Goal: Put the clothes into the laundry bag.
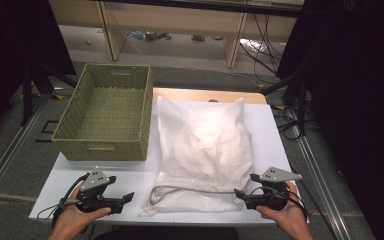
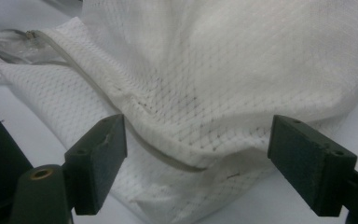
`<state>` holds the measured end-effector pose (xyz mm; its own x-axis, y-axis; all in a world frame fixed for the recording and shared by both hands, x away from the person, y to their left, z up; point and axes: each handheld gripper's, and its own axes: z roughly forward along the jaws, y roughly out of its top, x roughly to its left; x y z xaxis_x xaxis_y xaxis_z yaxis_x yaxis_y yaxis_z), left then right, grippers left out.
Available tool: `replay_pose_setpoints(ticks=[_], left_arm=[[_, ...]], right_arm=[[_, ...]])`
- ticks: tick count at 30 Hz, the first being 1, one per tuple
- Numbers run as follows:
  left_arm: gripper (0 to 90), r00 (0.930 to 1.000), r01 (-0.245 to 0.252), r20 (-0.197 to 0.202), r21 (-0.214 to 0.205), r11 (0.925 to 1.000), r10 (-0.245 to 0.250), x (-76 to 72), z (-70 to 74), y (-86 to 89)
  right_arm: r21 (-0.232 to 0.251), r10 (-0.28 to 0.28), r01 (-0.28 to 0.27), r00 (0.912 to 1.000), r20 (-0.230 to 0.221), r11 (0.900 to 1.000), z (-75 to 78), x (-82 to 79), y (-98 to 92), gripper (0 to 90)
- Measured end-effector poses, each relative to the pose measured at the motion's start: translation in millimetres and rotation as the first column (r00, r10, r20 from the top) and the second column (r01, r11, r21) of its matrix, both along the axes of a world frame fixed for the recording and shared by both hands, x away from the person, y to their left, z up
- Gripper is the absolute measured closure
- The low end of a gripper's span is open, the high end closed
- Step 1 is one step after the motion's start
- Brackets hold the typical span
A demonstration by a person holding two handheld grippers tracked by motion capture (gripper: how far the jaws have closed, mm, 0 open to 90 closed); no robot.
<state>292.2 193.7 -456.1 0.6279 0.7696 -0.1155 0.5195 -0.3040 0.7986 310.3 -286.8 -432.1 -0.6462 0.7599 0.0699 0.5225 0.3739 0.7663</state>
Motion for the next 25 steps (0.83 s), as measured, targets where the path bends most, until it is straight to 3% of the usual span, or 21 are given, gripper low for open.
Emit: replay_pose_setpoints(ticks=[2,4,7,8,10,11,12,13,14,16,17,18,19,20,25], left_arm=[[16.2,1.0,0.005,-0.002,-0.012,0.9999,-0.006,-3.0,-1.1,-2.6],[16.1,1.0,0.0,-0.004,-0.025,0.9997,0.0,-6.3,-0.8,-4.2],[16.0,1.0,-0.003,0.002,-0.044,0.999,0.003,-9.0,1.4,-4.6],[16.0,0.9999,-0.001,0.012,-0.037,0.9993,0.001,-9.5,1.7,-4.2],[16.0,0.9999,-0.005,0.009,-0.039,0.9992,0.005,-10.1,1.1,-4.5],[16.0,0.9998,0.018,-0.002,-0.012,0.9998,-0.018,-9.3,1.8,-1.8],[16.0,1.0,0.007,0.003,-0.017,0.9998,-0.007,-9.1,1.1,-2.5],[16.0,0.9999,-0.005,0.009,-0.033,0.9995,0.005,-8.5,0.3,-3.7],[16.0,1.0,0.005,0.004,-0.011,0.9999,-0.005,-7.9,0.8,-1.6],[16.0,0.9999,-0.016,0.004,-0.036,0.9992,0.016,-7.6,-0.4,-3.4],[16.0,0.9998,-0.017,0.007,-0.04,0.9991,0.017,-7.6,-0.5,-3.8],[16.0,0.9999,-0.015,0.005,-0.039,0.9991,0.015,-7.5,-0.3,-3.7],[16.0,0.9998,-0.019,0.003,-0.039,0.9991,0.019,-7.7,-0.1,-4.2],[16.0,0.9999,-0.014,0.004,-0.026,0.9996,0.014,-7.6,0.5,-3.5],[16.0,0.9998,-0.019,0.002,-0.018,0.9997,0.019,-6.0,0.2,-2.1]], right_arm=[[-0.01,0.007,-0.006,0.9997,0.023,0.9999,-1.0,-4.3,-2.2,19.3],[0.006,0.029,-0.029,0.9994,0.017,0.9996,-2.5,-8.3,-4.3,18.9],[0.01,-0.015,0.014,0.9997,0.018,0.9998,-2.0,-18.4,-5.4,18.9],[0.003,-0.015,0.015,0.9993,0.034,0.9999,-2.2,-20.5,-6.7,19.0],[0.011,-0.027,0.027,0.9993,0.023,0.9996,-2.6,-24.9,-7.5,19.7],[0.021,-0.009,0.009,0.9995,0.03,0.9997,-3.8,-24.4,-8.3,20.1],[0.001,-0.022,0.022,0.9993,0.031,0.9998,-3.4,-26.9,-9.2,20.1],[0.018,-0.027,0.027,0.9994,0.022,0.9995,-5.0,-28.2,-8.0,20.1],[-0.003,-0.025,0.025,0.9995,0.02,0.9997,-6.1,-29.0,-9.0,20.1],[-0.013,-0.038,0.038,0.9993,0.005,0.9992,-7.4,-31.1,-8.6,20.1],[-0.036,-0.022,0.023,0.9992,0.032,0.9991,-8.2,-29.0,-10.6,20.3],[-0.037,-0.018,0.019,0.9993,0.034,0.9991,-8.4,-28.5,-11.0,20.5],[-0.021,-0.035,0.035,0.9994,0.007,0.9992,-8.1,-30.2,-10.0,20.6],[-0.04,-0.027,0.029,0.9991,0.032,0.9988,-8.2,-28.3,-12.0,20.6],[-0.035,-0.012,0.013,0.9998,0.018,0.9993,-9.7,-26.2,-12.8,20.8]])
